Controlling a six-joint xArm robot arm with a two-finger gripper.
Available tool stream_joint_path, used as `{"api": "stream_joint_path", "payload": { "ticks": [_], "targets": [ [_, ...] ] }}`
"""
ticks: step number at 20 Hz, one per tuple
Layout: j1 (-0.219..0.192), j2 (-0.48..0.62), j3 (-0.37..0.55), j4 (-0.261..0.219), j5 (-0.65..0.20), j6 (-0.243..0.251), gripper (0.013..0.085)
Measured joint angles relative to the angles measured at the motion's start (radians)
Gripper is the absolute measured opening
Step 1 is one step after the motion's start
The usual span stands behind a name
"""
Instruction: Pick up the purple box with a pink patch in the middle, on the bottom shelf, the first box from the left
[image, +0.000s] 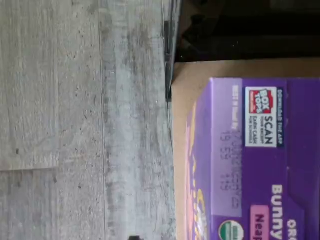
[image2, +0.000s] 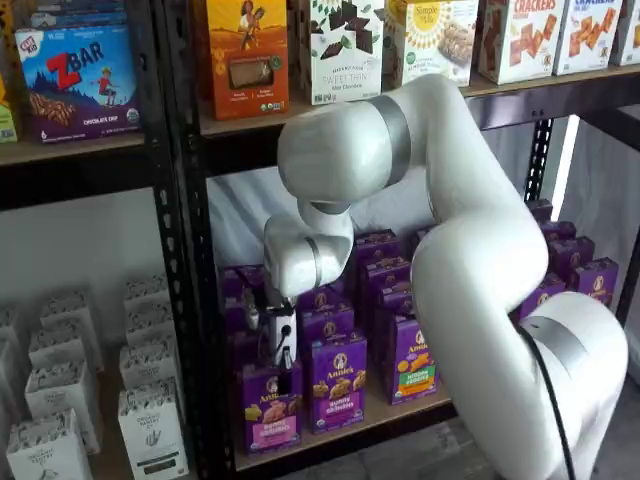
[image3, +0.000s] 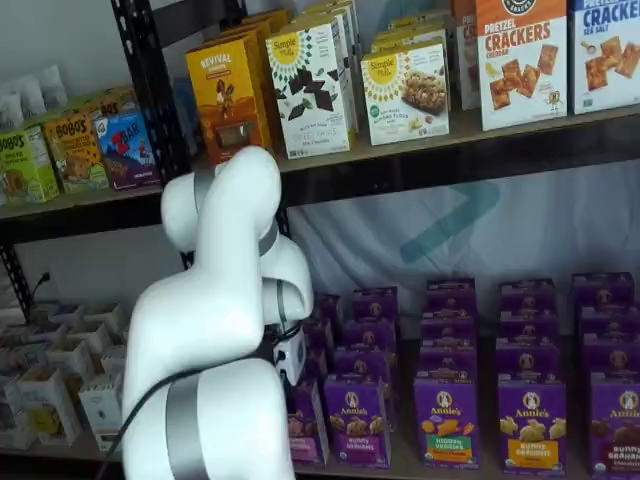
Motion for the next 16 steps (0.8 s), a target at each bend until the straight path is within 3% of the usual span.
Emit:
{"api": "stream_joint_path", "payload": {
  "ticks": [11, 14, 16],
  "targets": [
    [0.004, 0.074, -0.068, 0.007, -0.004, -0.002, 0.0850],
    [0.005, 0.082, -0.076, 0.014, -0.003, -0.007, 0.0730],
    [0.005, 0.087, -0.083, 0.014, 0.001, -0.008, 0.0690]
  ]
}}
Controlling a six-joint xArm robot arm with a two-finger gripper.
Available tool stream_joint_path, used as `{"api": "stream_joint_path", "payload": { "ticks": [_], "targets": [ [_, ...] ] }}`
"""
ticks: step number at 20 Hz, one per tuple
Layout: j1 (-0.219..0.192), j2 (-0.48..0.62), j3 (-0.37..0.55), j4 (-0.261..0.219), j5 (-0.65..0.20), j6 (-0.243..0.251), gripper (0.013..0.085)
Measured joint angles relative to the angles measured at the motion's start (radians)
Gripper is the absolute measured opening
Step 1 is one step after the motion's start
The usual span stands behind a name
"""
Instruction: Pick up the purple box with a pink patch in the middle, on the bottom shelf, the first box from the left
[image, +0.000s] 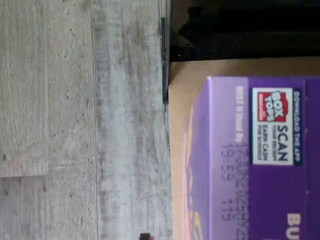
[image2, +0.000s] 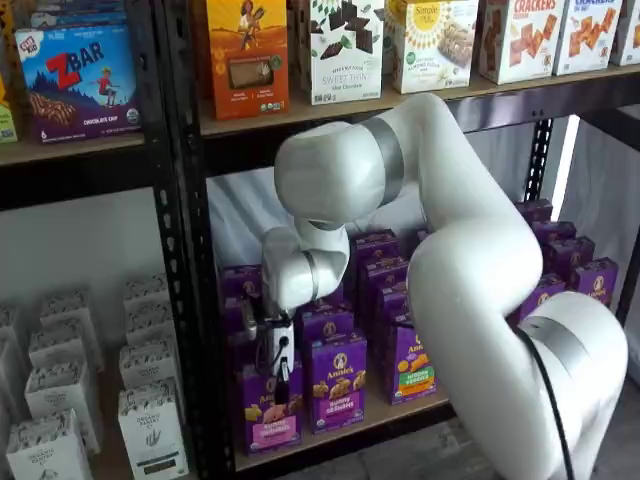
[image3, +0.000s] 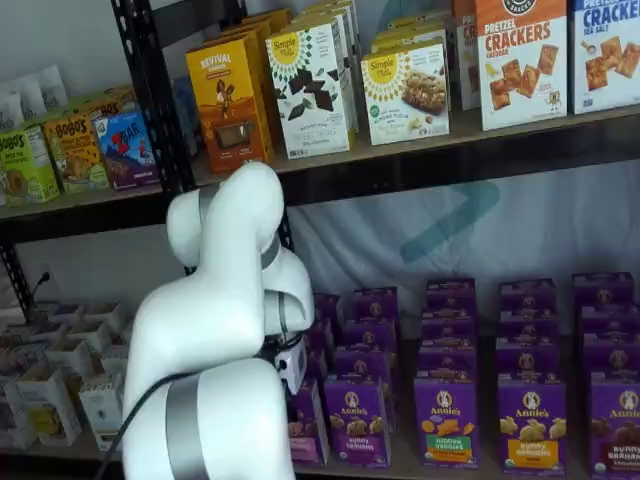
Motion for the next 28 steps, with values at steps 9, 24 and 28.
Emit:
{"api": "stream_joint_path", "payload": {
  "ticks": [9, 24, 28],
  "targets": [
    [0.003, 0.013, -0.014, -0.027, 0.004, 0.027, 0.0610],
    [0.003, 0.013, -0.017, -0.017, 0.019, 0.019, 0.0570],
    [0.003, 0.013, -0.020, -0.013, 0.021, 0.015, 0.0490]
  ]
}}
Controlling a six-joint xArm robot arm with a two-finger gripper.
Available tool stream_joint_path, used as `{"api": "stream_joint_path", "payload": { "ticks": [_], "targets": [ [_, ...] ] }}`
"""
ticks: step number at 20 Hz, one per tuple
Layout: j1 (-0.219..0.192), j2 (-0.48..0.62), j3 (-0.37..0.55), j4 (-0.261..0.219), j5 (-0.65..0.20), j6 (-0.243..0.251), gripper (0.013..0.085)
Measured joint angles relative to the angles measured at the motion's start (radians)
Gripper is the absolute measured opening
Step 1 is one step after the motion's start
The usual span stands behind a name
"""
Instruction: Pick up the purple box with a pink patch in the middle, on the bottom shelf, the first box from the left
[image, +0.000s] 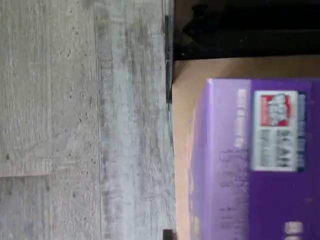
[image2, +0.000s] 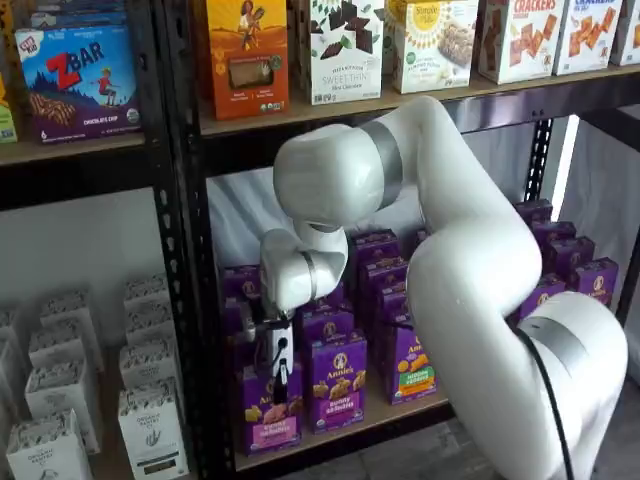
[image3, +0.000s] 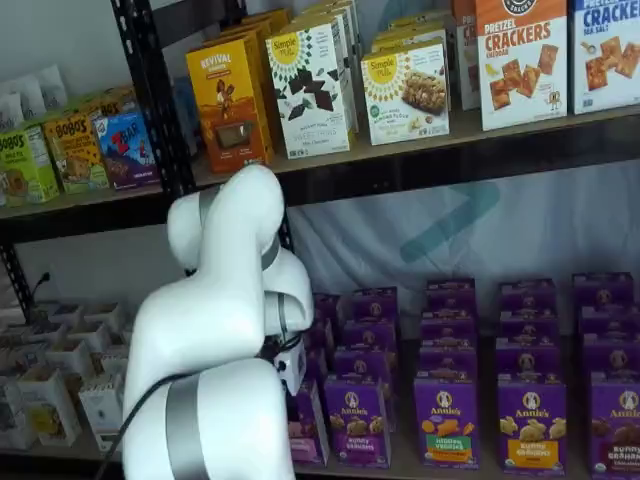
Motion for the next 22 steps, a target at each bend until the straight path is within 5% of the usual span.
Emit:
{"api": "stream_joint_path", "payload": {
  "ticks": [2, 12, 17, 22],
  "targets": [
    [0.001, 0.002, -0.004, -0.001, 0.000, 0.002, 0.0410],
    [0.002, 0.004, -0.006, -0.005, -0.001, 0.006, 0.0410],
    [0.001, -0.007, 0.008, 0.002, -0.002, 0.000, 0.0290],
    [0.000, -0.024, 0.033, -0.017, -0.013, 0.014, 0.0290]
  ]
}}
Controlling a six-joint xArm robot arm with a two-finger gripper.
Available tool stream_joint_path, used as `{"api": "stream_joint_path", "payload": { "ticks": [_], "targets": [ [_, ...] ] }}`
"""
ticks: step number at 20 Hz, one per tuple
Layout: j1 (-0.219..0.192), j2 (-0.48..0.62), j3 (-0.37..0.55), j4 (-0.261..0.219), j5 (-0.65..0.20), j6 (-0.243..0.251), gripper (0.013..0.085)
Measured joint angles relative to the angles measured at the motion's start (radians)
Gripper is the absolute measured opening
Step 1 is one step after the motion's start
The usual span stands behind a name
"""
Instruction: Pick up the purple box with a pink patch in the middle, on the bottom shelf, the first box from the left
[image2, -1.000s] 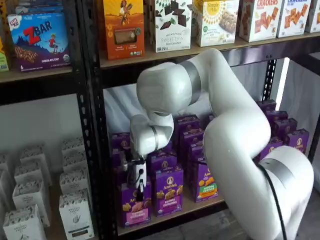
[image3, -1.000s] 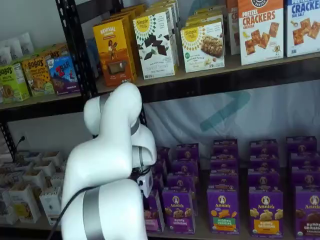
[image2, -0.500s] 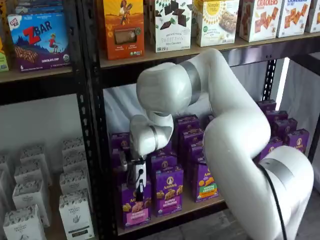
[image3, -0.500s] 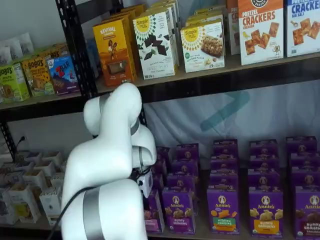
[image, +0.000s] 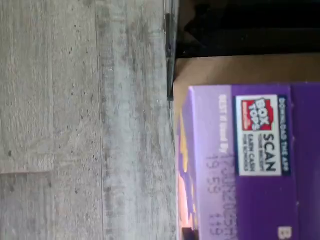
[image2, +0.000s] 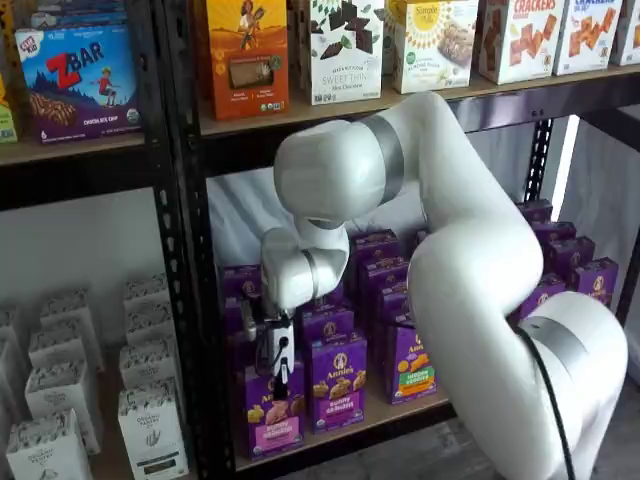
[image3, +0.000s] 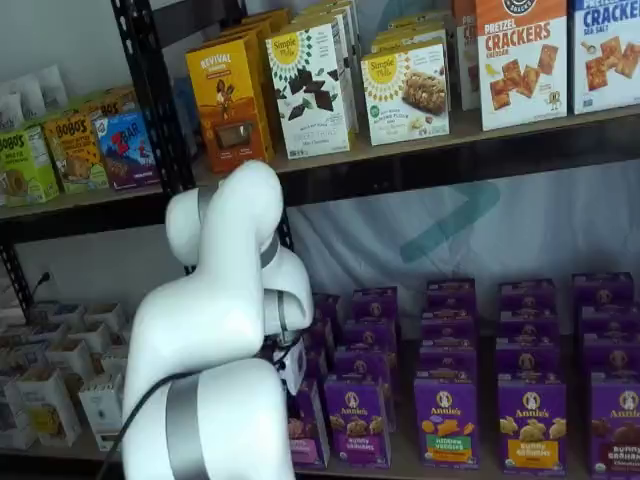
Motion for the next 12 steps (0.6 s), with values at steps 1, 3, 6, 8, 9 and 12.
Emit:
{"api": "stream_joint_path", "payload": {
  "ticks": [1, 3, 6, 8, 9, 12],
  "targets": [
    [0.000, -0.006, 0.009, -0.003, -0.004, 0.002, 0.0290],
    [0.000, -0.019, 0.030, -0.009, -0.013, 0.008, 0.0290],
    [0.004, -0.047, 0.074, -0.017, -0.028, 0.018, 0.0290],
    [0.007, -0.067, 0.103, -0.016, -0.037, 0.019, 0.0290],
    [0.008, -0.077, 0.119, -0.014, -0.043, 0.018, 0.0290],
    [0.011, -0.116, 0.179, -0.014, -0.066, 0.019, 0.0290]
  ]
}}
